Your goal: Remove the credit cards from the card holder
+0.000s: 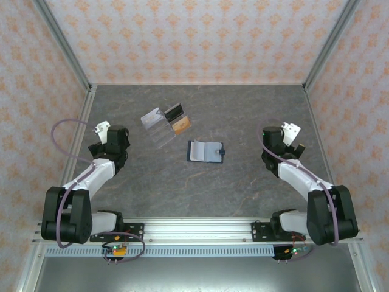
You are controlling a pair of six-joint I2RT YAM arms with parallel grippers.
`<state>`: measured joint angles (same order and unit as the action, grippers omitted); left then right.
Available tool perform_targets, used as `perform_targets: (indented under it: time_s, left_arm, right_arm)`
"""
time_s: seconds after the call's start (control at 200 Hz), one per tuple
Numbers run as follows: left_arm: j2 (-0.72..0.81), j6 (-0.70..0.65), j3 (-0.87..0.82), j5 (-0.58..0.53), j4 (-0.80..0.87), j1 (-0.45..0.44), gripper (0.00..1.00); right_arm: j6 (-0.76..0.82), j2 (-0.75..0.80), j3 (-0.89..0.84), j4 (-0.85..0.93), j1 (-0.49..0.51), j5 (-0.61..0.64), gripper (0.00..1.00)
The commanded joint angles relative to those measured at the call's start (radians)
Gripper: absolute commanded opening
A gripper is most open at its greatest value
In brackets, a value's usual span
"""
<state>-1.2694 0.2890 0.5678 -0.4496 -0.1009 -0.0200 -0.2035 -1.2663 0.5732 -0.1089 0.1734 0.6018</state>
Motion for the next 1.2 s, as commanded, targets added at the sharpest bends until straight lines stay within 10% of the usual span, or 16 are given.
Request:
perform_targets:
  time_s: [0.0,0.475,1.191]
  left_arm:
    - [0.000,-0.120,-0.085,0.103,-0.325,0.012,1.00]
    - [-0.134,-0.260,-0.178,0.390,-0.633,0.017,1.00]
    - [-0.226,-0.276,-0.157,0.248,-0.669,-0.041,1.00]
  right_arm:
    - [0.083,-0.048,-0.042,-0.221,-0.016,-0.035,1.00]
    - [0.270,-0.208,-0.172,-0.686,-0.038,-0.269,1.00]
    - [0.234,-0.257,-0.169,-0.699,-0.094,-0.376,0.99]
